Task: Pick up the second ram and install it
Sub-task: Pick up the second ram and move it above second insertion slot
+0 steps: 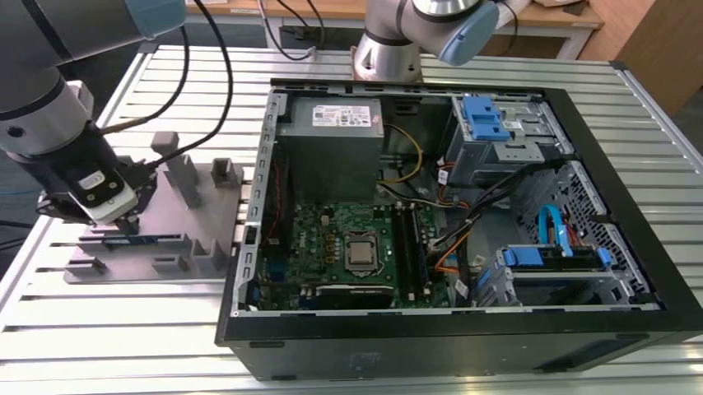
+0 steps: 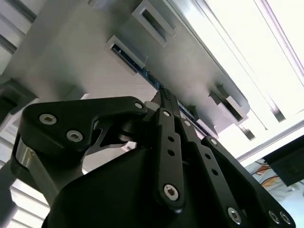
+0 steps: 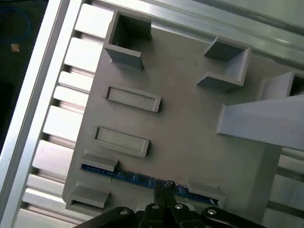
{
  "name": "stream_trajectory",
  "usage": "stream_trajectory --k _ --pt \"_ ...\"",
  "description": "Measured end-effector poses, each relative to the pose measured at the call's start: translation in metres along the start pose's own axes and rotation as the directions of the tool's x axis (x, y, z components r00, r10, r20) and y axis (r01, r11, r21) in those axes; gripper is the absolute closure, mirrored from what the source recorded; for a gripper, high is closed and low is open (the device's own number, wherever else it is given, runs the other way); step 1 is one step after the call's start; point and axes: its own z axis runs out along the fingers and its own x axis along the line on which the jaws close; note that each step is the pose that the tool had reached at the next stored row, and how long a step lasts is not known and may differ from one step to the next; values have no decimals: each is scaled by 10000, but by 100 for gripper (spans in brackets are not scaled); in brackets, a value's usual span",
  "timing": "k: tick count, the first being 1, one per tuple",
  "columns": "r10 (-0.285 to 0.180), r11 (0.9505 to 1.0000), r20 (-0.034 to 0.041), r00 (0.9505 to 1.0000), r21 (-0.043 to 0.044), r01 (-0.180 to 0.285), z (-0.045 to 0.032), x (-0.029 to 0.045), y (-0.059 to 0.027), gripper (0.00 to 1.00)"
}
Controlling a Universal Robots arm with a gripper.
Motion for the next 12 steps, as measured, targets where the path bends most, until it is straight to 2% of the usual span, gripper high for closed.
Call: stream_trajectory --k 3,6,8,12 --pt "-544 9985 -1 9985 -10 544 0 0 0 89" --pt "-1077 9942 -1 9942 -20 1077 1 0 0 89" --pt "-1429 9897 0 9897 -26 1429 1 0 0 89" --pt "-2120 9773 1 9773 -38 2120 2 0 0 89"
